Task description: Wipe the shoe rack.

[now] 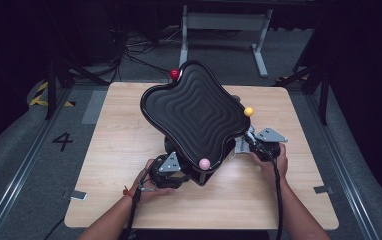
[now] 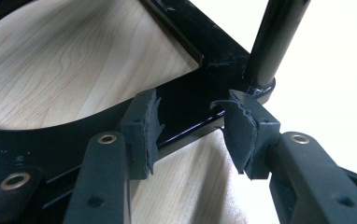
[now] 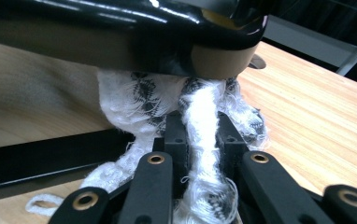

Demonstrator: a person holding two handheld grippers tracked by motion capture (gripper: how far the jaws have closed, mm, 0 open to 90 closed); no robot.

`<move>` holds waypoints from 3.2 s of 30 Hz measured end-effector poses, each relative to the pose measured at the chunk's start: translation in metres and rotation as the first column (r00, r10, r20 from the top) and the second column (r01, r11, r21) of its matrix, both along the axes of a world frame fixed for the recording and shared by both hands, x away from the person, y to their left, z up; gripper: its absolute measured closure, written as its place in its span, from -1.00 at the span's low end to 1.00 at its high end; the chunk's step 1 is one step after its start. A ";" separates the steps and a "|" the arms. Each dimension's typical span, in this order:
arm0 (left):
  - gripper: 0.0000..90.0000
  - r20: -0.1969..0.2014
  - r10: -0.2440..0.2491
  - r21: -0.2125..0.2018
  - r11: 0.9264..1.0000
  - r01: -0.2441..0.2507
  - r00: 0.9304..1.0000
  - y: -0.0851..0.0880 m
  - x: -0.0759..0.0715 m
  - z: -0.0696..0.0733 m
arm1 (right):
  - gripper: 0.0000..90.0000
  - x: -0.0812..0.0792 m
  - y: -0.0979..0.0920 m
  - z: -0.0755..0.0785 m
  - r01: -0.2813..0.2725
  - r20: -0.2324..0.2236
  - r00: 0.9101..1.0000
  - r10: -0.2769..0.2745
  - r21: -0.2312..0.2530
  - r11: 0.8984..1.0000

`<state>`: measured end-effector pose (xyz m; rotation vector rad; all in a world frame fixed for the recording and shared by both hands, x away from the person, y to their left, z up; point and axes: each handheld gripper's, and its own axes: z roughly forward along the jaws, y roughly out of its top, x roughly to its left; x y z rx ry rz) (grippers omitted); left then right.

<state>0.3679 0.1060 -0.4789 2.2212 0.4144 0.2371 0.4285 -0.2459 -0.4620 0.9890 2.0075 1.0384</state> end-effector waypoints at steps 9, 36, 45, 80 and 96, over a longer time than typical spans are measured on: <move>0.40 0.034 -0.108 0.017 0.994 0.107 0.994 -0.018 -0.015 0.000 | 0.75 0.002 0.022 -0.014 -0.116 -0.085 0.990 0.110 -0.068 0.991; 0.57 0.084 -0.113 0.032 0.993 0.111 0.990 -0.051 -0.018 0.004 | 0.73 -0.024 0.036 -0.017 -0.330 -0.215 0.923 0.319 -0.016 0.944; 0.57 0.099 -0.093 0.042 0.995 0.089 0.991 -0.056 -0.014 0.005 | 0.77 -0.024 0.049 -0.021 -0.306 -0.183 0.938 0.293 -0.048 0.951; 0.01 0.004 0.207 -0.006 0.978 -0.207 0.978 0.092 -0.004 0.006 | 0.75 -0.018 0.047 -0.022 -0.279 -0.191 0.943 0.271 -0.013 0.960; -0.15 -0.008 0.335 -0.031 0.942 -0.335 0.942 0.121 0.055 0.013 | 0.75 -0.018 0.047 -0.022 -0.282 -0.188 0.943 0.274 -0.017 0.959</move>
